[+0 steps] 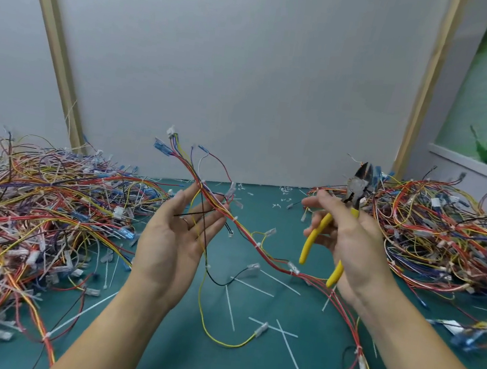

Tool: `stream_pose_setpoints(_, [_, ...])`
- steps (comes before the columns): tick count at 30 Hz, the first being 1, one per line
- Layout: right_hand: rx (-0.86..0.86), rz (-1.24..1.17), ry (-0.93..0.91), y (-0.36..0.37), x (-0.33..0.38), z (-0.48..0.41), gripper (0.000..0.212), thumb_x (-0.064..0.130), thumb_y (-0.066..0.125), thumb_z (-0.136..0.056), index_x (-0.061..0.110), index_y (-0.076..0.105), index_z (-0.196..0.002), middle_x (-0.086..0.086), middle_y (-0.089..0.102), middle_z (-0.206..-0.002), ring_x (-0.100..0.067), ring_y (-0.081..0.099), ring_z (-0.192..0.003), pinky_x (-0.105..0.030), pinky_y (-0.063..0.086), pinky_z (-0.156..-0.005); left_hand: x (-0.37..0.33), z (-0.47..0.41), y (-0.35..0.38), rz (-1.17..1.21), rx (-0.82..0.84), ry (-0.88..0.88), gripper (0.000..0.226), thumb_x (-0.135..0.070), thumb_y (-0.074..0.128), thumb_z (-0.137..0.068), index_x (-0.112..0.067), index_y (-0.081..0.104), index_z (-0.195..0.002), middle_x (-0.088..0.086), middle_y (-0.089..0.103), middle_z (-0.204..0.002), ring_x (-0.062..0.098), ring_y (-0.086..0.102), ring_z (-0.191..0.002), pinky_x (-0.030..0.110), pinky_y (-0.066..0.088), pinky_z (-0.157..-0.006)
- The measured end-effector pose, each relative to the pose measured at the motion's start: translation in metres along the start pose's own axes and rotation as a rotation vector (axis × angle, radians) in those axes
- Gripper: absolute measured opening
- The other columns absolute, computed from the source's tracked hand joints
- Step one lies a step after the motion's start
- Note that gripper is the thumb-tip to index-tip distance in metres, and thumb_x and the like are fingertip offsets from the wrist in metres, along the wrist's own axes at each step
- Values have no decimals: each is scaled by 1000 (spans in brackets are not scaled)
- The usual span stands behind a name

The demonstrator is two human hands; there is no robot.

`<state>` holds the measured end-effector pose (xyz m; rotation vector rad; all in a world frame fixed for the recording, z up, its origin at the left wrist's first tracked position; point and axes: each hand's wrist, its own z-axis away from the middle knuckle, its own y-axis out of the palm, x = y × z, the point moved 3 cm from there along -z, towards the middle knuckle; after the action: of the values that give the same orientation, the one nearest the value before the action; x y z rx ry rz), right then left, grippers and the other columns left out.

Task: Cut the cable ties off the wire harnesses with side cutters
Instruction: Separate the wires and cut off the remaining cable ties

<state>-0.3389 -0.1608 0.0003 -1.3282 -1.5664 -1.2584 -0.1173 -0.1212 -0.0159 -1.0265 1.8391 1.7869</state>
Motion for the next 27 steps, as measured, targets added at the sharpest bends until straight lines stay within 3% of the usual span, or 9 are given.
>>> stream_pose_setpoints(5, [4, 105, 6, -2, -3, -2, 35, 32, 68, -91, 15, 72, -61, -3, 58, -64, -15, 57, -61, -20, 50, -55, 0, 0, -1, -12, 29, 14, 37, -17, 37, -98, -11, 61, -126, 29, 64, -123, 38, 63, -116, 44, 45, -104])
stream_pose_setpoints(9, [34, 158, 15, 1, -4, -1, 37, 30, 70, -90, 18, 65, -55, 1, 60, -57, -15, 61, -57, -37, 57, -70, 2, 1, -1, -26, 76, 27, 43, -13, 31, -93, -11, 60, -125, 27, 65, -123, 38, 62, -118, 44, 45, -105])
stream_pose_setpoints(12, [124, 184, 17, 8, -6, 4, 28, 24, 71, -90, 19, 64, -63, -3, 65, -59, -20, 69, -61, -41, 60, -73, 2, 3, 4, -67, 147, 49, 47, -15, 28, -91, -11, 60, -125, 26, 65, -123, 34, 65, -109, 42, 46, -101])
stream_pose_setpoints(14, [205, 265, -21, 16, -8, 11, 17, 21, 72, -88, 15, 66, -74, -4, 68, -62, -19, 71, -62, -38, 61, -70, 5, 7, 9, -111, 228, 55, 48, -21, 30, -89, -11, 60, -126, 25, 66, -122, 31, 67, -105, 39, 48, -96])
stream_pose_setpoints(17, [299, 316, -82, 27, -13, 21, 4, 18, 76, -85, 19, 72, -88, 4, 73, -72, -14, 71, -63, -26, 57, -60, 11, 12, 17, -205, 332, 33, 60, -44, 34, -92, -8, 54, -136, 24, 62, -129, 31, 60, -121, 41, 42, -102])
stream_pose_setpoints(20, [307, 376, -98, 32, -21, 26, 22, 28, 79, -81, 29, 72, -101, 10, 76, -91, -19, 73, -79, -41, 59, -80, 14, 17, 20, -294, 420, 11, 83, -70, 40, -86, -10, 49, -142, 20, 60, -134, 30, 51, -132, 42, 37, -113])
stream_pose_setpoints(22, [275, 392, -121, 31, -22, 26, 22, 28, 80, -81, 31, 71, -101, 13, 76, -95, -13, 72, -85, -43, 58, -87, 15, 21, 24, -343, 485, 9, 87, -75, 39, -85, -11, 46, -144, 17, 60, -135, 27, 49, -134, 39, 37, -113])
stream_pose_setpoints(25, [239, 320, -132, 29, -20, 25, 19, 19, 78, -84, 29, 72, -99, 13, 76, -91, -11, 73, -84, -38, 59, -82, 18, 19, 26, -415, 493, 23, 63, -61, 39, -91, -20, 62, -133, 7, 64, -133, 20, 52, -132, 39, 35, -113])
stream_pose_setpoints(27, [220, 258, -122, 29, -19, 24, 20, 14, 78, -84, 26, 73, -99, 9, 76, -87, -14, 73, -79, -36, 60, -78, 20, 20, 28, -538, 497, 120, 37, -34, 51, -96, -19, 67, -126, 5, 67, -128, 21, 57, -127, 35, 42, -110])
